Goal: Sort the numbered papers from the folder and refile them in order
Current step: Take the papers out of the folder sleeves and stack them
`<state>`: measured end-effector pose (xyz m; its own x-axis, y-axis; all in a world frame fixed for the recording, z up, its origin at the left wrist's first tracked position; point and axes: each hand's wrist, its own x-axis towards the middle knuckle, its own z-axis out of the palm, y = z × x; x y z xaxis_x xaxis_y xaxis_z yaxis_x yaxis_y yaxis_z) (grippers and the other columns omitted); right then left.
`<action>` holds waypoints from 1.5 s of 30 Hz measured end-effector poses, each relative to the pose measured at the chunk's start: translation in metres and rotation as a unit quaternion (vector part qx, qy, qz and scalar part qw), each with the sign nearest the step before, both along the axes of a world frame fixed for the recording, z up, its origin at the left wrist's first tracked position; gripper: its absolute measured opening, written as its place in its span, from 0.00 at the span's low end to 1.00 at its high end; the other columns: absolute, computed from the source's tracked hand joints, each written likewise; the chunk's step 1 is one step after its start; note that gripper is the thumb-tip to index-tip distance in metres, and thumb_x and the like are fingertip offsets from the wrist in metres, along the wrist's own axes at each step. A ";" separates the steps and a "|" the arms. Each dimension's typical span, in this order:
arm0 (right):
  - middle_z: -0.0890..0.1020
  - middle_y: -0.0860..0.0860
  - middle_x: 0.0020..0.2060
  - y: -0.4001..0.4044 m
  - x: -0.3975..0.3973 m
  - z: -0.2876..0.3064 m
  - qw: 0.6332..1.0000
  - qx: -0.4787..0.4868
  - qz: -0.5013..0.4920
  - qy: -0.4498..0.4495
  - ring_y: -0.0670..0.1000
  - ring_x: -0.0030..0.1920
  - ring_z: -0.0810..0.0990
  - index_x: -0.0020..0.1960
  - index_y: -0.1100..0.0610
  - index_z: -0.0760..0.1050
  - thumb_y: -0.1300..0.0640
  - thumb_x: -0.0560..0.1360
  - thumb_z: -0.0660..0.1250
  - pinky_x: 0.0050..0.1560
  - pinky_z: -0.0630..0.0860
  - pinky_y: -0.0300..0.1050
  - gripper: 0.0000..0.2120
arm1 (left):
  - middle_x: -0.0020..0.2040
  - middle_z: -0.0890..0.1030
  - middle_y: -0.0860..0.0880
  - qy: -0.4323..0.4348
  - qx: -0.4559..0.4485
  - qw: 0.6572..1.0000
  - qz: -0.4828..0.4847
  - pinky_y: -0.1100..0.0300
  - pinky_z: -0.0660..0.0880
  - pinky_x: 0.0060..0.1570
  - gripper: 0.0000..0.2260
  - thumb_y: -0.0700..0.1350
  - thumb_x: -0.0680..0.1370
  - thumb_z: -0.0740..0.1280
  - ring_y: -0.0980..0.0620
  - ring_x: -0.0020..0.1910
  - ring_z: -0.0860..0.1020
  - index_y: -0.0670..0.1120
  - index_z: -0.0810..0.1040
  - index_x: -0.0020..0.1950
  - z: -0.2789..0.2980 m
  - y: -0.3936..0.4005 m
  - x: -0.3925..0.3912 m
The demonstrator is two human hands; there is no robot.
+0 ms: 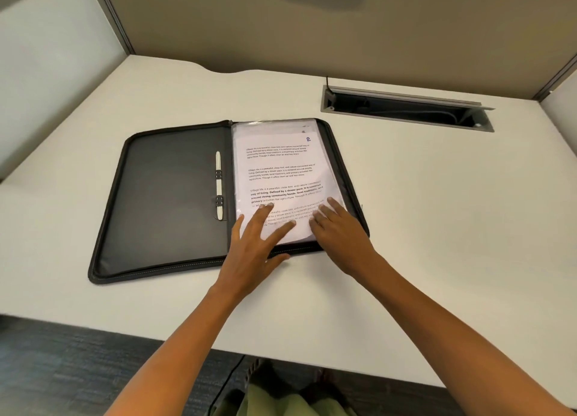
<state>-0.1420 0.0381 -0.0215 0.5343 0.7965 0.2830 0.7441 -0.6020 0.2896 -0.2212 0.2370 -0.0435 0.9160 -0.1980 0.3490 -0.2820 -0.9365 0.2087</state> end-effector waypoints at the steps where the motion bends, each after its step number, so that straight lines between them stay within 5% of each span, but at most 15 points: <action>1: 0.84 0.61 0.41 -0.001 -0.002 -0.001 1.000 0.020 0.010 -0.002 0.60 0.46 0.83 0.44 0.65 0.81 0.67 0.62 0.75 0.59 0.76 0.55 0.11 | 0.71 0.66 0.38 -0.002 0.018 1.000 -0.004 0.36 0.62 0.65 0.30 0.52 0.70 0.74 0.39 0.71 0.65 0.53 0.67 0.69 -0.001 -0.002 -0.001; 5: 0.84 0.58 0.37 -0.008 -0.018 -0.006 0.996 0.075 0.031 0.021 0.58 0.45 0.84 0.37 0.61 0.81 0.68 0.58 0.79 0.49 0.80 0.49 0.10 | 0.72 0.65 0.37 -0.008 0.069 0.998 -0.009 0.33 0.60 0.65 0.28 0.51 0.69 0.74 0.37 0.72 0.63 0.52 0.70 0.68 -0.008 -0.007 -0.006; 11: 0.85 0.58 0.47 -0.030 -0.042 -0.016 0.988 0.126 0.062 0.068 0.56 0.49 0.84 0.39 0.62 0.82 0.70 0.57 0.78 0.52 0.79 0.49 0.13 | 0.77 0.54 0.42 0.040 0.082 0.995 -0.028 0.38 0.52 0.71 0.32 0.60 0.75 0.64 0.43 0.76 0.51 0.50 0.60 0.76 -0.014 -0.016 -0.019; 15: 0.84 0.54 0.52 -0.054 -0.053 -0.018 0.968 0.169 0.073 0.169 0.53 0.53 0.82 0.40 0.56 0.83 0.52 0.68 0.75 0.57 0.76 0.52 0.07 | 0.77 0.56 0.44 0.093 0.098 0.988 -0.072 0.40 0.54 0.72 0.28 0.62 0.78 0.52 0.45 0.76 0.54 0.50 0.63 0.75 -0.025 -0.022 -0.032; 17: 0.83 0.51 0.54 -0.054 -0.055 -0.011 0.916 0.297 -0.025 0.269 0.50 0.55 0.81 0.47 0.55 0.83 0.44 0.71 0.69 0.58 0.76 0.45 0.15 | 0.76 0.60 0.44 0.093 0.109 0.986 -0.083 0.41 0.54 0.70 0.23 0.58 0.80 0.50 0.44 0.75 0.57 0.51 0.68 0.72 -0.030 -0.027 -0.040; 19: 0.83 0.50 0.52 -0.047 -0.048 -0.003 0.826 0.436 -0.150 0.325 0.49 0.51 0.82 0.51 0.56 0.82 0.51 0.72 0.72 0.54 0.76 0.41 0.11 | 0.75 0.62 0.44 0.073 0.114 0.988 -0.077 0.40 0.54 0.69 0.21 0.54 0.81 0.50 0.43 0.74 0.59 0.52 0.72 0.69 -0.030 -0.031 -0.046; 21: 0.81 0.51 0.50 -0.040 -0.038 0.001 0.766 0.478 -0.256 0.345 0.50 0.46 0.80 0.53 0.57 0.79 0.57 0.72 0.73 0.51 0.77 0.43 0.11 | 0.75 0.62 0.44 0.056 0.113 0.990 -0.070 0.39 0.54 0.69 0.20 0.53 0.81 0.50 0.42 0.74 0.59 0.51 0.73 0.68 -0.029 -0.037 -0.054; 29: 0.79 0.50 0.43 -0.034 -0.024 -0.005 0.662 0.500 -0.373 0.416 0.53 0.46 0.77 0.47 0.57 0.72 0.61 0.65 0.78 0.50 0.75 0.49 0.17 | 0.74 0.64 0.42 0.037 0.112 0.989 -0.088 0.39 0.57 0.68 0.20 0.55 0.81 0.53 0.42 0.73 0.61 0.50 0.75 0.67 -0.024 -0.048 -0.072; 33: 0.77 0.54 0.47 -0.029 -0.033 -0.006 0.665 0.488 -0.383 0.416 0.52 0.46 0.75 0.49 0.58 0.71 0.63 0.62 0.79 0.45 0.69 0.42 0.21 | 0.70 0.69 0.43 0.061 -0.070 0.994 0.065 0.46 0.63 0.67 0.22 0.59 0.80 0.56 0.44 0.69 0.66 0.48 0.75 0.66 -0.009 -0.043 -0.073; 37: 0.81 0.53 0.46 -0.033 -0.044 -0.008 0.610 0.505 -0.403 0.459 0.55 0.47 0.79 0.52 0.57 0.74 0.64 0.62 0.79 0.51 0.76 0.49 0.22 | 0.61 0.70 0.41 0.090 -0.305 0.881 0.350 0.53 0.70 0.56 0.14 0.44 0.78 0.65 0.42 0.58 0.72 0.41 0.75 0.61 0.006 -0.030 -0.065; 41: 0.83 0.57 0.50 -0.041 -0.048 -0.008 0.561 0.504 -0.418 0.507 0.58 0.49 0.82 0.50 0.55 0.80 0.63 0.57 0.79 0.53 0.78 0.55 0.23 | 0.57 0.72 0.45 0.148 -0.390 0.837 0.353 0.55 0.73 0.51 0.08 0.41 0.77 0.67 0.49 0.46 0.76 0.43 0.75 0.54 0.013 -0.017 -0.059; 45: 0.83 0.56 0.44 -0.041 -0.055 0.005 0.525 0.519 -0.397 0.545 0.57 0.44 0.82 0.50 0.60 0.81 0.64 0.65 0.77 0.43 0.78 0.46 0.14 | 0.50 0.79 0.46 0.188 -0.445 0.805 0.345 0.49 0.75 0.55 0.04 0.38 0.74 0.69 0.48 0.49 0.77 0.47 0.77 0.47 0.015 -0.008 -0.054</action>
<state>-0.1975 -0.0027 -0.0167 0.8761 -0.0810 -0.4753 -0.4788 -0.2611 -0.8382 -0.2756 0.2287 -0.0283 0.7746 0.5784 -0.2560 0.4810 -0.2758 0.8322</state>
